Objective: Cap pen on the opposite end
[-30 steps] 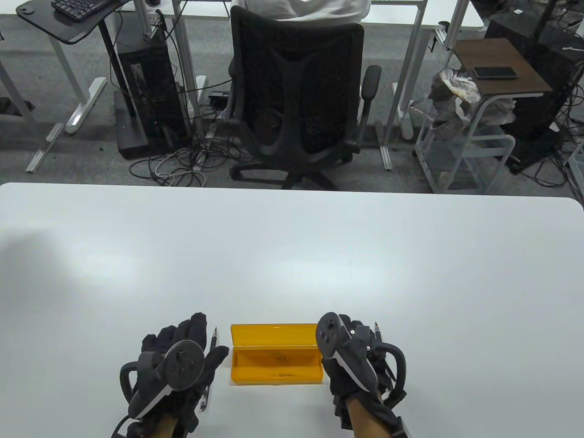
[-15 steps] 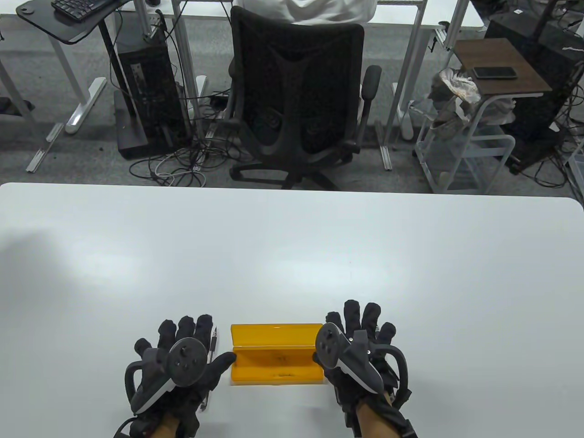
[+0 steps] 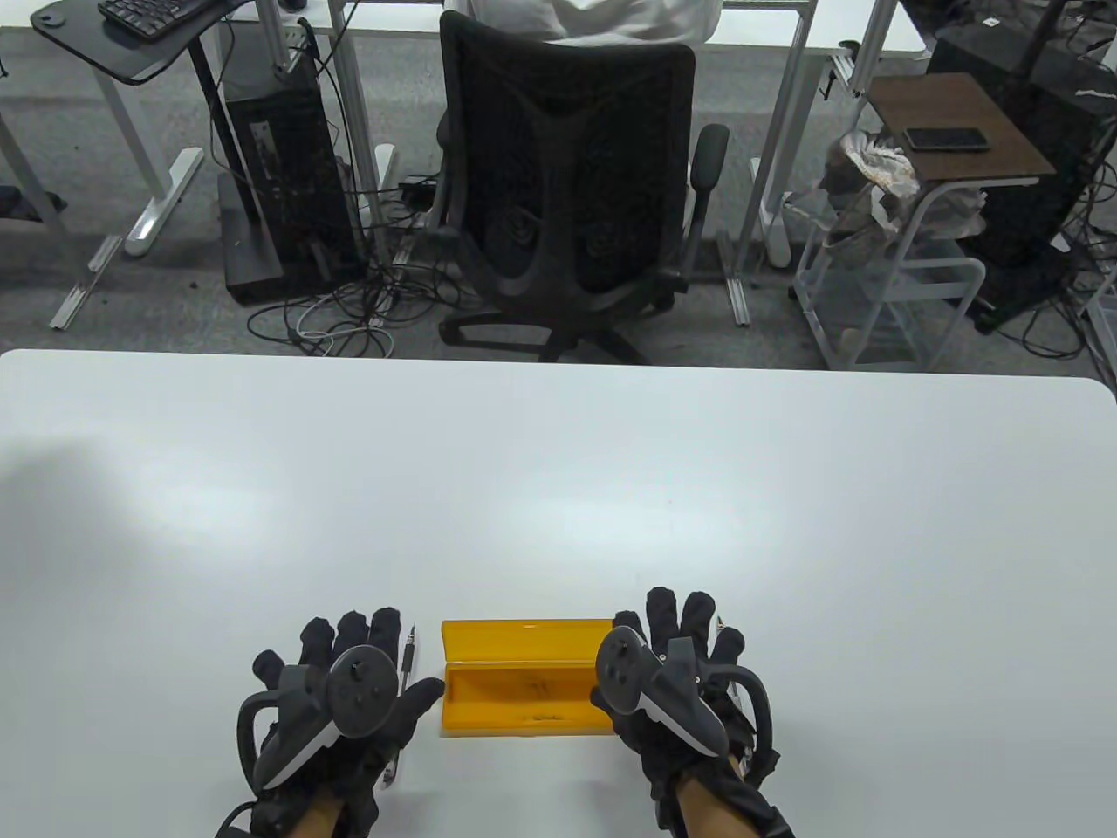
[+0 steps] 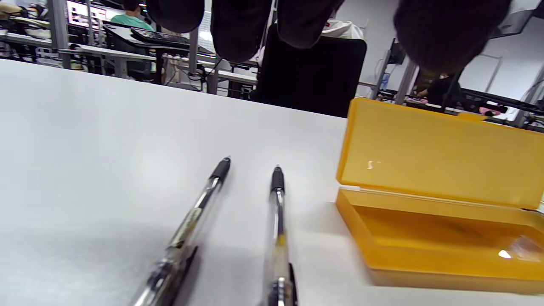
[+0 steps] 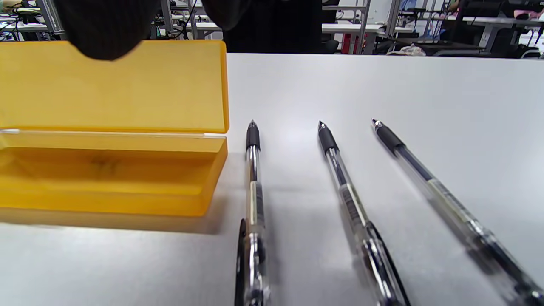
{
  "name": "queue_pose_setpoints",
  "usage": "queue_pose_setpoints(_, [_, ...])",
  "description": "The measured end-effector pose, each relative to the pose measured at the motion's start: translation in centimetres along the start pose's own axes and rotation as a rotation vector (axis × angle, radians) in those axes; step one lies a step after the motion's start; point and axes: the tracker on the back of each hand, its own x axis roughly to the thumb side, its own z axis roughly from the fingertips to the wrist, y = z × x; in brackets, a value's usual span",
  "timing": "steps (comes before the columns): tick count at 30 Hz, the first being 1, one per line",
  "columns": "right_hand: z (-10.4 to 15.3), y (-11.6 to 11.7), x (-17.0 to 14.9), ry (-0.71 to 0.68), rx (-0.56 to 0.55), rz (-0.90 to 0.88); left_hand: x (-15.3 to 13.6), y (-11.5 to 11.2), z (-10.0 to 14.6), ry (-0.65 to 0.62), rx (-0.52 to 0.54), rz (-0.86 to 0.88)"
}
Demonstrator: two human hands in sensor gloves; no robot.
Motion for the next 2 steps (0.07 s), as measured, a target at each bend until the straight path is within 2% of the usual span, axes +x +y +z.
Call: queue_pose_setpoints(2, [-0.09,0.17,-0.15,0.002,-0.001,-0.025,-0.82,-0.56,-0.43,0.053,-0.021,0.001])
